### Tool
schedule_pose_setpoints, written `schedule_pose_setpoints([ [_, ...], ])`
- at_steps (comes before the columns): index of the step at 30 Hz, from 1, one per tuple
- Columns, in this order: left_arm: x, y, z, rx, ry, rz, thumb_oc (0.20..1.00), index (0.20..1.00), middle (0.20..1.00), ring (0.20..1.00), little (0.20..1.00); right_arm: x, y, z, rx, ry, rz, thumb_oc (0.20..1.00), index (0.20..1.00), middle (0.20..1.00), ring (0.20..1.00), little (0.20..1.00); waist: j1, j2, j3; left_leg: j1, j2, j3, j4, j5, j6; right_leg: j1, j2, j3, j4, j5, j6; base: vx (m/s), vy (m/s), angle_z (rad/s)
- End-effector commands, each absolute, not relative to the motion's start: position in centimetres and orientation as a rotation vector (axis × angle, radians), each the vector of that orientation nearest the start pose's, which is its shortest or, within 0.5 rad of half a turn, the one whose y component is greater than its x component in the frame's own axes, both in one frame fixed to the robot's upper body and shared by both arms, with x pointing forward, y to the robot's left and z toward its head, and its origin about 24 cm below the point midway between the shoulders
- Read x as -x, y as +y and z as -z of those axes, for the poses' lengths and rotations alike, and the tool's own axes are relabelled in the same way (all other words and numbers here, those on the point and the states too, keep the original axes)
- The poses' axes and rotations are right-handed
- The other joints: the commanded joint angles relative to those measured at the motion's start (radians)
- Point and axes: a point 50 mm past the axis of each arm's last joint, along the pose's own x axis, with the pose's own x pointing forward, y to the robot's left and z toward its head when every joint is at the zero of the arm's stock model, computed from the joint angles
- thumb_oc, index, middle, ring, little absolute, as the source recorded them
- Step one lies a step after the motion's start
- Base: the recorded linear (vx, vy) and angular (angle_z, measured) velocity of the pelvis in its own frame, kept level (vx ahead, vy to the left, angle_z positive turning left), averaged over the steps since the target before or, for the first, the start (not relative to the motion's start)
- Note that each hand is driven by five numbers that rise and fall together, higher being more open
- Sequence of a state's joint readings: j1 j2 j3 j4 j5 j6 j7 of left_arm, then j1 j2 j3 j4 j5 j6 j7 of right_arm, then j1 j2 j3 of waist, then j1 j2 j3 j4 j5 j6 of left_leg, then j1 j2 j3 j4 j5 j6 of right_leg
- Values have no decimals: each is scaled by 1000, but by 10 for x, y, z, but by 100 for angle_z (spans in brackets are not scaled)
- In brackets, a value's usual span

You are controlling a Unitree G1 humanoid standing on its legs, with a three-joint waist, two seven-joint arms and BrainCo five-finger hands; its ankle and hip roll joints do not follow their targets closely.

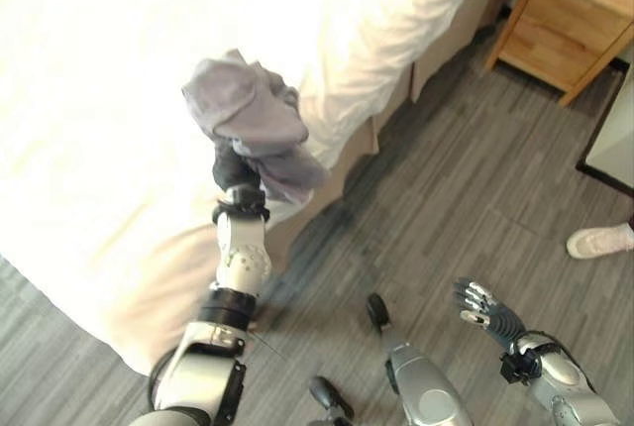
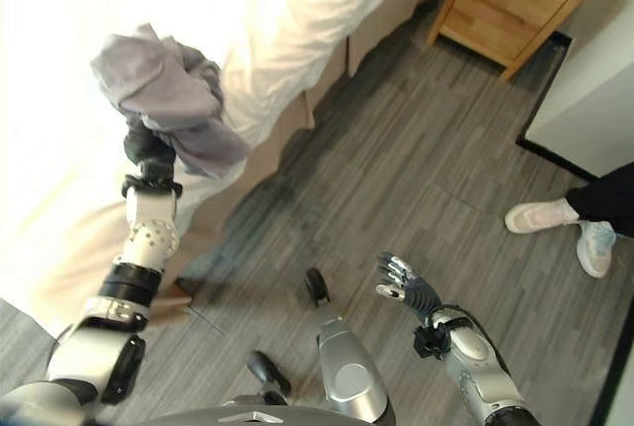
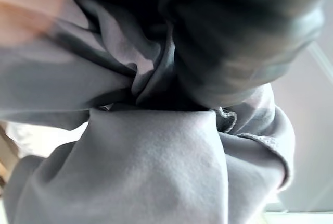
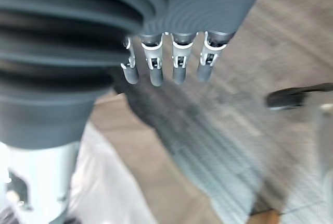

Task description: Pick up bed clothes into laundry basket.

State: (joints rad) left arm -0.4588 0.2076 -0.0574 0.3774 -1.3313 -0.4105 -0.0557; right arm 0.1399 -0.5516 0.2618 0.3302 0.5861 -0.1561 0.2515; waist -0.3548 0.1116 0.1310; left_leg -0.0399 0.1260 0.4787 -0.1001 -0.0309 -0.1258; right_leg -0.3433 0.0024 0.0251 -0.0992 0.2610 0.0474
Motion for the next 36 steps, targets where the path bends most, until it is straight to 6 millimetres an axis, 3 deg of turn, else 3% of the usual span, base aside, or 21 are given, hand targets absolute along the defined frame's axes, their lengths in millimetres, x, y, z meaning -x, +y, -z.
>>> schedule_pose_setpoints([
  [1,-329,219,-137,1022,-624,-49,200,200,200,200,200,-182,-242,38,-18,382,-206,1000,1000,1000,1000,1000,-27,-16,-71,18,63,-59,13,91,-51,106,-90,23,50,-186,76,33,7,4],
  [5,-313,216,-106,1027,-537,-74,200,200,200,200,200,-182,-242,42,12,383,-154,1000,1000,1000,1000,1000,-13,-33,-134,73,47,-58,13,69,-34,168,-103,12,31,-183,87,10,9,7],
  [12,-294,199,-76,1013,-400,-28,200,200,200,200,200,-175,-244,48,20,407,-104,1000,1000,1000,1000,1000,11,-62,-187,113,37,-62,13,51,-11,215,-100,3,22,-188,94,-18,-3,4],
  [19,-288,192,-65,1046,-355,-26,200,200,200,200,200,-172,-234,47,26,397,-147,1000,1000,1000,1000,1000,16,-82,-198,156,40,-70,13,42,-3,264,-99,-5,48,-221,88,14,-29,3],
  [24,-289,183,-76,1028,-370,38,200,200,200,200,200,-171,-241,43,34,382,-121,1000,1000,1000,1000,1000,0,-82,-188,181,57,-55,13,50,-9,272,-75,8,79,-247,72,28,-83,0],
  [26,-292,179,-84,1021,-389,74,200,200,200,200,200,-172,-246,40,37,370,-101,1000,1000,1000,1000,1000,-10,-89,-173,164,83,-45,123,52,-21,274,-52,28,100,-261,51,24,-224,-17],
  [27,-295,175,-91,1023,-412,109,200,200,200,200,200,-171,-252,37,48,362,-87,1000,1000,1000,1000,1000,-10,-106,-141,102,136,-44,310,89,-42,293,-25,49,107,-266,23,-10,-315,-47],
  [29,-297,173,-98,1027,-438,121,200,200,200,200,200,-172,-257,36,63,360,-71,1000,1000,1000,1000,1000,3,-134,-111,30,203,-81,520,186,-59,320,11,86,104,-272,-16,17,-318,-42],
  [30,-299,171,-104,1032,-459,130,200,200,200,200,200,-176,-259,32,75,345,-65,1000,1000,1000,1000,1000,14,-151,-100,4,211,-134,609,204,-51,321,32,124,109,-265,-34,30,-164,-14],
  [32,-299,170,-106,1038,-471,133,200,200,200,200,200,-178,-259,30,84,333,-69,1000,1000,1000,1000,1000,22,-160,-93,-13,187,-171,632,189,-32,319,33,151,115,-270,-37,8,3,-143],
  [33,-296,171,-109,1045,-495,132,200,200,200,200,200,-182,-260,26,106,314,-67,1000,1000,1000,1000,1000,40,-166,-87,-34,115,-263,636,150,-5,308,35,207,129,-271,-30,37,108,-192],
  [34,-294,173,-109,1050,-507,118,200,200,200,200,200,-184,-259,25,111,309,-74,1000,1000,1000,1000,1000,49,-168,-84,-53,70,-317,630,114,10,305,34,249,131,-265,-20,81,170,-86],
  [36,-290,179,-101,1055,-503,57,200,200,200,200,200,-186,-262,23,93,300,-51,1000,1000,1000,1000,1000,63,-168,-79,-56,16,-386,547,40,35,295,43,358,140,-250,17,112,173,-58],
])
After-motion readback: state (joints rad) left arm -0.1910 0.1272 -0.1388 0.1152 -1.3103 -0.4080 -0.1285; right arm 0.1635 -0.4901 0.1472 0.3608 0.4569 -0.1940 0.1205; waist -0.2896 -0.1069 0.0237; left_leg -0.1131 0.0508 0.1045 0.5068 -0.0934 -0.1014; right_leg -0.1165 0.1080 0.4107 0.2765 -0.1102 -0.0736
